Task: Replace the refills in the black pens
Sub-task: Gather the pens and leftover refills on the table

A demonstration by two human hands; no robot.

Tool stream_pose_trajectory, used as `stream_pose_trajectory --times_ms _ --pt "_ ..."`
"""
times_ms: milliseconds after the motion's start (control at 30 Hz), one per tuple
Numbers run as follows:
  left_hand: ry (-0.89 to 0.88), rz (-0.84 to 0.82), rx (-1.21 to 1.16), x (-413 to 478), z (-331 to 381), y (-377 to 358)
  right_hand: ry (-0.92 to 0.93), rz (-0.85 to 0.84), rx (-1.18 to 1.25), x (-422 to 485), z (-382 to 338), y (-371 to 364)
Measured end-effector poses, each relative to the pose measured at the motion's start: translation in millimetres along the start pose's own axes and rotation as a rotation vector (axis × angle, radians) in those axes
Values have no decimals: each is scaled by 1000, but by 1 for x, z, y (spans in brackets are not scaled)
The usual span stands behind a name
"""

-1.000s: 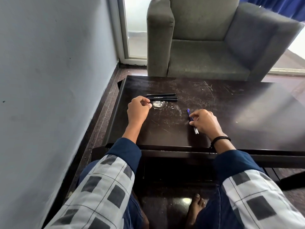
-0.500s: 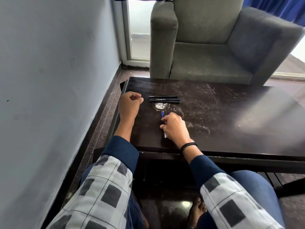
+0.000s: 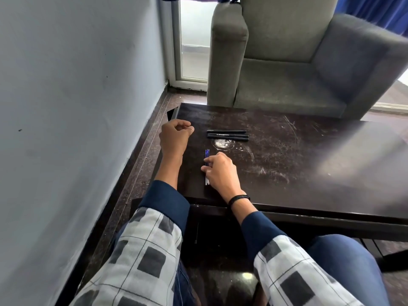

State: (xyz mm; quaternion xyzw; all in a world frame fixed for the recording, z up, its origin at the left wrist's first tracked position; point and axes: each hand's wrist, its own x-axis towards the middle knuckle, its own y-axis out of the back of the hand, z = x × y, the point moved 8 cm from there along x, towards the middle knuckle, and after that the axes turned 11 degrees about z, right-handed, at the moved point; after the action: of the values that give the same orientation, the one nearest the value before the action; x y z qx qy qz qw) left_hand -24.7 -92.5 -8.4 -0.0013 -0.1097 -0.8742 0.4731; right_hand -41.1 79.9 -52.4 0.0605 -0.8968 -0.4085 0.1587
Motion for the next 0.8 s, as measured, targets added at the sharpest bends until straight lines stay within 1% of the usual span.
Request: stream_pose_trajectory --times_ms 233,333,433,500,667,800 --pt "16 4 -14 0 1 2 -40 83 50 9 12 19" --pt "16 5 -28 0 2 2 -28 123 -9 26 22 37" --pt "15 2 -37 0 4 0 -5 118 -87 59 34 51" --pt "16 0 -41 0 4 -2 58 63 -186 86 37 52" --pt "11 6 -45 4 3 -3 255 -217 -447 134 31 26" --pt "11 4 -54 8 4 -1 362 -315 -601 149 28 10"
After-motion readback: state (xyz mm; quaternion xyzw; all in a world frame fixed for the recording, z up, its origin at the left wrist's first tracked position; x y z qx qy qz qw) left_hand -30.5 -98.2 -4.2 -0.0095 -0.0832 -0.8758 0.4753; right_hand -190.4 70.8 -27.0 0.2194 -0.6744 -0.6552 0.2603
